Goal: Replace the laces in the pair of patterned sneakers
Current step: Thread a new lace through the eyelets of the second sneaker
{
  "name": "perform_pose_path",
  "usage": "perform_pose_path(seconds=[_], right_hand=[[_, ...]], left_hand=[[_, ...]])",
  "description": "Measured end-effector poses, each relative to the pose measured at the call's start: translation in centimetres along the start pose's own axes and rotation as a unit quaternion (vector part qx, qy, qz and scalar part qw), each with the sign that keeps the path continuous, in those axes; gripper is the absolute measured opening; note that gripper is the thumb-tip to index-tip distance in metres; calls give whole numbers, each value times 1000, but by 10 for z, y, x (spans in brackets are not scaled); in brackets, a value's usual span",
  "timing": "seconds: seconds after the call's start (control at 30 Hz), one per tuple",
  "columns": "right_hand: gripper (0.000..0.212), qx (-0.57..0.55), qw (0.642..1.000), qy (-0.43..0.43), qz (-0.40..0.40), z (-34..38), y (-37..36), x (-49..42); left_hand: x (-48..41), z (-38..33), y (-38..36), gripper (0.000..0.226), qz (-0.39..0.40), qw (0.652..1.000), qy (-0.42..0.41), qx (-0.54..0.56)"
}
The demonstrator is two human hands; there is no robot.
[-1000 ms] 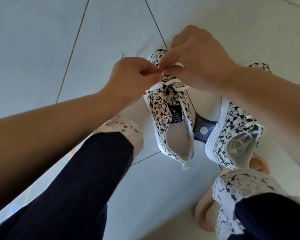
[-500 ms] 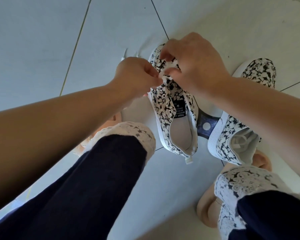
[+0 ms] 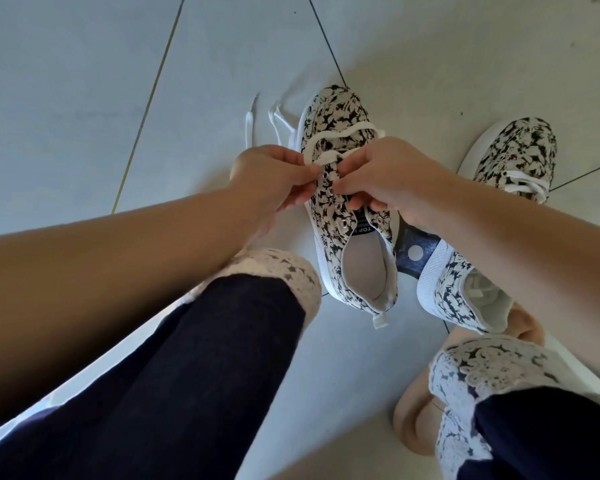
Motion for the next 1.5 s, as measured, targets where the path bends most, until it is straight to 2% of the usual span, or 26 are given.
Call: perform_pose_path(seconds=[0.1,0.37,0.57,0.7,0.8,0.9,1.0,1.07,1.13,1.2,1.23,1.27,1.33,1.4,1.47,1.5], right_hand=[[14,-27,1000,-6,-1,-1,-2,0],[23,-90,995,-22,34,-5,-2,-2],[20,42,994,95,-27,-5,-4,-2],[12,85,981,159,-73,-1,-3,-2],[10,83,977,172,-93,-2,-4,1],[4,57,972,197,-112,-3,3,10],[4,88,952,258,-138,-3,16,24],[2,27,955,263,-133,-9,25,29],[7,-152,960,223,-80,-11,30,31],[14,-351,924,151,-1,-9,30,32],[18,-405,906,119,29,-9,31,35],[20,-413,904,97,55,-8,33,40],[15,-313,939,66,130,-14,41,52],[7,-118,964,-19,236,-37,44,66],[7,71,938,-116,318,-68,46,81],[5,126,924,-150,329,-82,46,86]], left_hand=[[-3,3,-2,25,-8,1000,7,27],[-5,14,-11,18,-4,992,57,110],[-3,26,-16,20,-13,984,109,143],[-6,27,-16,18,5,988,99,119],[-3,21,-17,16,28,996,53,61],[4,19,-20,35,46,999,8,-21],[8,16,-21,58,41,994,-37,-99],[9,10,-22,62,24,982,-86,-164],[12,5,-25,60,6,966,-128,-225],[13,4,-28,55,0,962,-137,-235],[14,4,-28,51,3,966,-133,-222],[14,4,-28,47,5,970,-127,-207],[14,6,-27,39,4,974,-125,-191],[15,7,-26,35,0,974,-133,-183],[13,8,-25,35,0,977,-134,-168],[13,8,-25,35,4,978,-132,-160]])
Point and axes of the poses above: each hand's wrist, its own x-axis away from the middle knuckle, its own y-axis out of the back of the hand, z = x × y, the point moved 5 cm from there along -x, towards the middle knuckle, and after that the axes turned 3 degrees about -x, right-handed, at the moved point
